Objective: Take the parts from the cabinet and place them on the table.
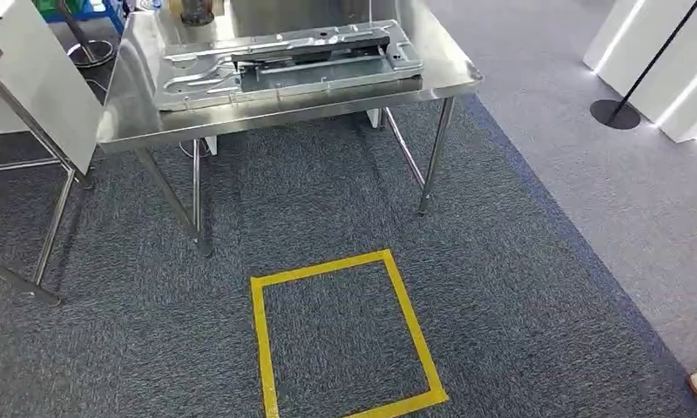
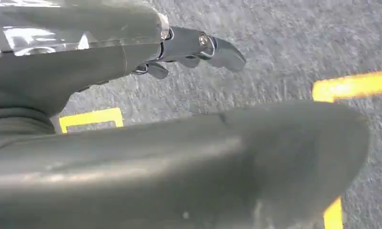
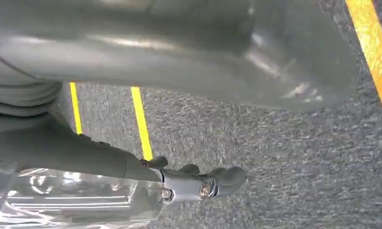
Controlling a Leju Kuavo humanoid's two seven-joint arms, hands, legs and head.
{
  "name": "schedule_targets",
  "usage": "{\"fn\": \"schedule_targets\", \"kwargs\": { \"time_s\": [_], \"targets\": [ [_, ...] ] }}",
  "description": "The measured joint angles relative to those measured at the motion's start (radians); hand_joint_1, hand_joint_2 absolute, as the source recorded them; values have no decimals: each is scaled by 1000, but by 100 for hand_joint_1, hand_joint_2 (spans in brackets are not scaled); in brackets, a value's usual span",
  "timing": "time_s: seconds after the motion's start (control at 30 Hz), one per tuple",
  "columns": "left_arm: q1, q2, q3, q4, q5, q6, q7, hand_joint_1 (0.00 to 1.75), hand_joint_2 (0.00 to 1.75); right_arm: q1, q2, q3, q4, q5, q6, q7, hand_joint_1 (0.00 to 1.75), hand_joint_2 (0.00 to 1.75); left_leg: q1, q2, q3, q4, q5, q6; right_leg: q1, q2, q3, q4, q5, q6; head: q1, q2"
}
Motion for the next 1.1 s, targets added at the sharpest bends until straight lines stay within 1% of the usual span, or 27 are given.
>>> {"fn": "schedule_targets", "kwargs": {
  "time_s": [0.07,0.1,0.13,0.17,0.2,0.23,0.27,0.3,0.33,0.37,0.4,0.43,0.47,0.5,0.53,0.6,0.63,0.67,0.7,0.73,0.77,0.8,0.83,0.93,1.0,1.03,1.1],
  "targets": [
    [-2,0,-3,0,0,3,0,0,0,0,0,7,4,6,3,1,0,0,1,0,-34,3,25,4,-10,2,-30,128,-136,10,0,0],
    [-1,-2,-4,0,-1,4,0,0,0,0,0,10,5,10,4,2,0,0,1,-1,-51,3,33,2,-14,3,-44,206,-178,16,0,0],
    [0,-2,-6,0,-2,6,-2,0,0,-1,1,14,5,13,5,2,0,0,3,0,-68,6,47,-3,-19,3,-52,269,-180,22,0,0],
    [0,-2,-6,0,-5,10,-3,0,0,-1,5,18,6,17,10,3,0,0,6,1,-88,9,57,-8,-26,3,-47,299,-143,30,0,0],
    [0,-2,-7,0,-12,13,-3,0,0,-1,13,22,7,19,11,3,0,0,9,2,-108,16,68,-13,-32,3,-31,297,-83,37,0,0],
    [0,-4,-8,0,-14,15,-4,0,0,-1,18,24,6,19,11,3,0,0,14,2,-131,28,76,-20,-38,3,2,265,-30,44,0,0],
    [0,-4,-10,0,-16,19,-5,0,0,-1,24,26,7,19,11,4,0,0,20,2,-152,43,81,-28,-45,3,59,194,-19,52,0,0],
    [0,-3,-11,0,-19,22,-5,0,0,-2,28,28,7,19,13,4,0,0,20,1,-165,59,84,-33,-52,3,130,101,-56,56,0,0],
    [0,-4,-15,0,-21,26,-6,0,0,-4,30,30,7,21,17,3,0,0,17,1,-179,81,81,-40,-52,6,199,-5,-95,53,0,0],
    [1,-5,-17,0,-21,27,-5,0,0,-7,30,32,8,22,19,4,0,0,17,0,-187,93,87,-48,-46,7,222,-46,-137,33,0,0],
    [0,-6,-19,0,-21,34,-2,0,0,-11,30,34,8,22,27,3,0,0,18,0,-194,95,94,-56,-41,7,211,-36,-142,23,0,0],
    [0,-6,-21,0,-21,42,1,0,175,-11,30,37,8,22,38,0,0,0,22,1,-197,97,100,-65,-37,9,205,-33,-139,14,0,0],
    [1,-6,-22,0,-21,49,4,0,175,-10,30,38,8,21,45,0,0,0,25,0,-199,101,100,-71,-43,7,203,-37,-131,0,0,0],
    [2,-6,-22,0,-22,57,8,0,175,-10,30,39,9,22,52,0,0,0,30,-2,-207,117,77,-75,-42,1,200,-37,-125,-9,0,0],
    [4,-6,-23,0,-23,63,12,0,175,-10,28,42,11,28,51,1,0,175,30,-2,-222,162,31,-78,-40,0,195,-37,-120,-17,0,0],
    [6,-6,-24,0,-25,66,25,0,175,-11,18,54,12,44,55,3,0,175,31,-3,-278,325,-65,-85,-33,-3,180,-35,-107,-24,0,0],
    [6,-6,-24,0,-24,64,33,0,175,-11,11,59,14,50,60,2,0,175,31,-3,-300,396,-87,-86,-29,-3,173,-34,-102,-25,0,0],
    [7,-6,-24,0,-24,58,43,0,175,-11,3,64,17,56,68,-3,0,175,31,-3,-302,421,-85,-85,-26,-4,167,-33,-98,-25,0,0],
    [8,-6,-24,0,-24,55,50,0,175,-11,-2,70,21,59,74,-10,0,175,31,-3,-277,391,-62,-81,-24,-4,162,-32,-95,-24,0,0],
    [9,-6,-24,0,-24,53,55,0,175,-12,-7,76,23,63,76,-16,0,175,30,-4,-229,322,-28,-76,-22,-3,160,-31,-93,-23,0,0],
    [8,-6,-24,0,-24,52,58,0,175,-13,-8,81,26,66,76,-19,0,175,29,-4,-167,221,10,-67,-20,-2,158,-29,-92,-22,0,0],
    [7,-6,-24,0,-24,50,58,0,175,-15,-8,85,28,67,75,-20,0,175,24,-5,-111,125,29,-56,-20,-2,158,-28,-91,-21,0,0],
    [6,-6,-24,0,-24,50,58,0,175,-17,-8,88,30,69,75,-21,0,175,21,-5,-84,92,7,-51,-17,-3,154,-27,-88,-15,0,0],
    [9,-6,-24,0,-24,48,60,0,175,-22,-9,97,32,69,76,-24,0,175,15,-5,-96,86,14,-44,-21,-4,151,-31,-81,1,0,0],
    [8,-6,-24,0,-24,47,61,0,175,-23,-9,99,32,69,75,-24,0,175,29,-4,-88,58,33,-24,-20,-4,153,-29,-87,12,0,0],
    [5,-7,-24,0,-24,47,61,0,175,-23,-7,101,33,69,75,-25,0,175,25,-4,-90,53,37,-19,-18,-1,135,4,-116,13,0,0],
    [5,-7,-24,0,-24,47,61,0,175,-24,0,103,33,69,77,-27,0,175,21,-3,-101,54,40,-14,-21,1,53,170,-203,15,0,0]
  ]
}}
